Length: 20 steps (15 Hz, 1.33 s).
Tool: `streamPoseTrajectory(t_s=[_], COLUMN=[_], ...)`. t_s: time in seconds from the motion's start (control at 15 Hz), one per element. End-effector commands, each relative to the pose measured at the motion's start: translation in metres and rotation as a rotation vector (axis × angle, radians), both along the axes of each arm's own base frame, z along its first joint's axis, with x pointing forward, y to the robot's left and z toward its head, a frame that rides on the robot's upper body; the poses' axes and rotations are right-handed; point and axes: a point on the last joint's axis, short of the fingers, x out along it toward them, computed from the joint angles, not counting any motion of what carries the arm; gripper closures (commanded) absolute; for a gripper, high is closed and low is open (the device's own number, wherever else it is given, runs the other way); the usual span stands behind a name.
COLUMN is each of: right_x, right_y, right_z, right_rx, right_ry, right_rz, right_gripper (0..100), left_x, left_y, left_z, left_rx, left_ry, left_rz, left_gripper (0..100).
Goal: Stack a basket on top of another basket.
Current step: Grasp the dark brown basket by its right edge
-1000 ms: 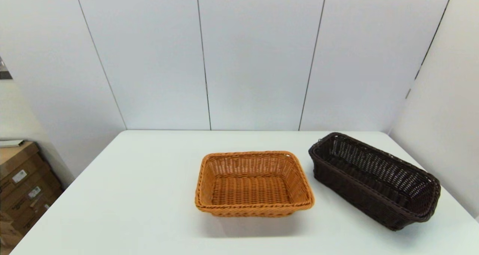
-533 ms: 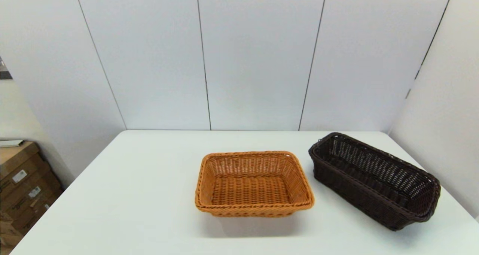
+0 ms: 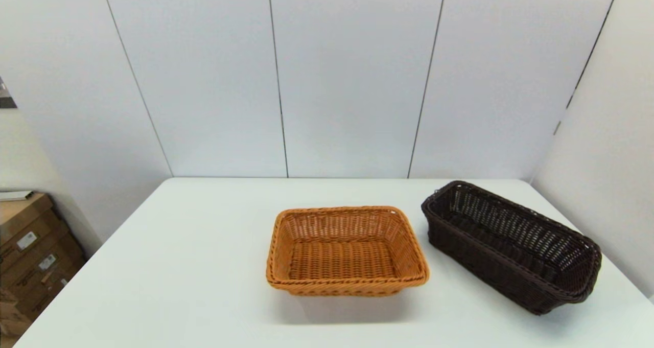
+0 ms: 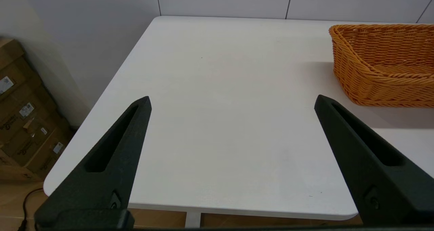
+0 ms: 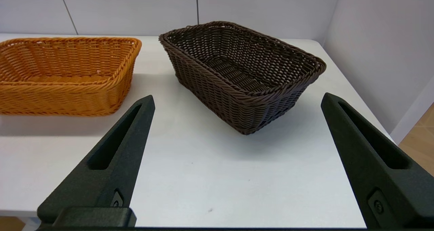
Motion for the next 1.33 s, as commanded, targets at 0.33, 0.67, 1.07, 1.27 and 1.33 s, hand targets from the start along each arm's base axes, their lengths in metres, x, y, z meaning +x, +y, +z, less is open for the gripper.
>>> streamPoseTrajectory(t_s=[0.33, 0.67, 1.07, 1.27, 1.33], right_x=[-0.03, -0.028, 0.054, 0.109, 0.128], right_y=[0.0, 0.002, 0.001, -0.001, -0.003], right_z=[0.055, 0.077, 0.115, 0.122, 0.119], right_rx=[0.003, 0.015, 0.226, 0.315, 0.318], right_ry=[-0.074, 0.11, 0.493, 0.676, 0.742], right_rz=[0.022, 0.096, -0.029, -0.16, -0.2], right_gripper=[0, 0, 0, 0, 0], left_x=[0.0, 0.0, 0.0, 0.0, 0.0], left_y=[0.0, 0.0, 0.0, 0.0, 0.0], left_z=[0.0, 0.0, 0.0, 0.0, 0.0], left_rx=[0.0, 0.001, 0.0, 0.0, 0.0], left_ry=[0.001, 0.001, 0.001, 0.001, -0.001], left_rz=[0.002, 0.0, 0.0, 0.0, 0.002], left_gripper=[0, 0, 0, 0, 0])
